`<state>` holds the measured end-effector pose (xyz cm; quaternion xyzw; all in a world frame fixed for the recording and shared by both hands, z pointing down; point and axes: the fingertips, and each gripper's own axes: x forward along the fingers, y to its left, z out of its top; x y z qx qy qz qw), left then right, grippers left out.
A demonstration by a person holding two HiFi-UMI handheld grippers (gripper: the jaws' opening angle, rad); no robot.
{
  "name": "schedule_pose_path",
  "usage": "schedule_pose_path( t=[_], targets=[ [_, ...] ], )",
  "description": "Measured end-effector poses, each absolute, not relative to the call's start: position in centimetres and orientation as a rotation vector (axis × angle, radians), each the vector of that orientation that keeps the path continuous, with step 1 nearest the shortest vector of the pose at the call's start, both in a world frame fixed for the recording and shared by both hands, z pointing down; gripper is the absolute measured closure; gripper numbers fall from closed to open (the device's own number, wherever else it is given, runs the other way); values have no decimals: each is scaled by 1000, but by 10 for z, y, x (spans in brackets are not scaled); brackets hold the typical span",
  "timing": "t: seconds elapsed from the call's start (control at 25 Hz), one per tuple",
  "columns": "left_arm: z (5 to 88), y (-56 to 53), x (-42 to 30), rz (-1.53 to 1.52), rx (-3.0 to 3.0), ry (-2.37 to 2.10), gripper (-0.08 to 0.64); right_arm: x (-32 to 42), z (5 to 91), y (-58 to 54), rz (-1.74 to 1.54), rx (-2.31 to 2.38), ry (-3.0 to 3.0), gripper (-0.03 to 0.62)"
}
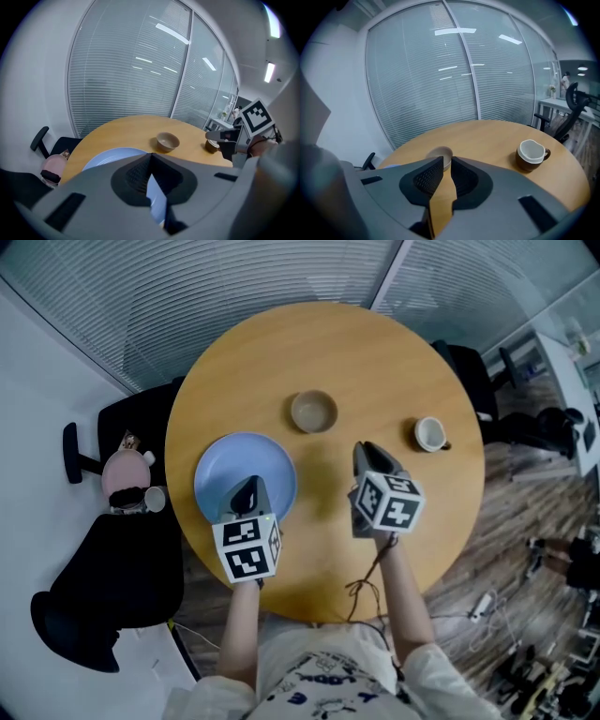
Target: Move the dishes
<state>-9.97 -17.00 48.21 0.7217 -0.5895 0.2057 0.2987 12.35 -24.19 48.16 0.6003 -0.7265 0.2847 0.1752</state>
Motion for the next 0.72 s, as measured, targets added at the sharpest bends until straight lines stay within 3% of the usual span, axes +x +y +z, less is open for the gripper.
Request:
schedule_pose_path(
  t=[0.64, 0.72],
  targets=[
    [527, -192, -76, 615, 1855, -1519, 558, 106, 549, -327, 1047, 1581, -2024, 538],
    [532, -197, -76, 626, 1851, -1518, 558, 102, 557, -333, 1056, 1571, -2016, 513]
  ],
)
